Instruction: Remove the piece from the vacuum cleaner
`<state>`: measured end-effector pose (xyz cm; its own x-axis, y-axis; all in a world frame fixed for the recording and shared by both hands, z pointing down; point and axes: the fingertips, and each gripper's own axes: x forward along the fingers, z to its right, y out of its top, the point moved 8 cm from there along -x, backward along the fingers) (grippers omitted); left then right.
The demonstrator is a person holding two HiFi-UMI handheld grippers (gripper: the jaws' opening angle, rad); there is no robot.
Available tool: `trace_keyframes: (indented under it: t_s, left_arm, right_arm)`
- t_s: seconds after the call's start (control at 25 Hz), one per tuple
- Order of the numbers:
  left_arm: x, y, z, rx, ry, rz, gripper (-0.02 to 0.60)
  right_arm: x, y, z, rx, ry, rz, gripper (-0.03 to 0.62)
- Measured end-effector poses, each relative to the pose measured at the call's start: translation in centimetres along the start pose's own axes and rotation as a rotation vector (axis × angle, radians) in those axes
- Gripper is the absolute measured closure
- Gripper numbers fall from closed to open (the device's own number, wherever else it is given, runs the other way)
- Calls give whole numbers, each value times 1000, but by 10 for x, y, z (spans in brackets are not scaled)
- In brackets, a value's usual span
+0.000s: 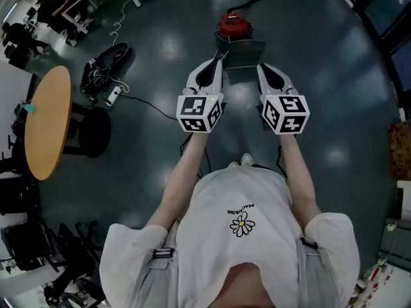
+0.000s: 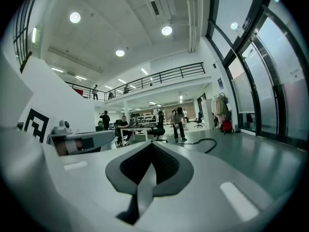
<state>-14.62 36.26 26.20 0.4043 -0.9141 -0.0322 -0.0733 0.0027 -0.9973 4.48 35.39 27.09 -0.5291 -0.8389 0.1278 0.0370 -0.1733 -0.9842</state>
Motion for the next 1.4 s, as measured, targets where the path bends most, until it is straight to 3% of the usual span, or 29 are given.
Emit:
trace_keyframes:
  t_s: [0.68,1.08,1.4]
  left_arm:
    - [24,-18,-5,-30,-1,-50,581]
    - [56,-53,12,-40,1,-117,581]
    - [90,-88,3,-78,44,-202,581]
  right_arm:
    - [18,-11,19,28,-7,-29,571]
    - [21,-43,69,68,-3,-68,571]
    - [50,-62,104,-5,48,-158,571]
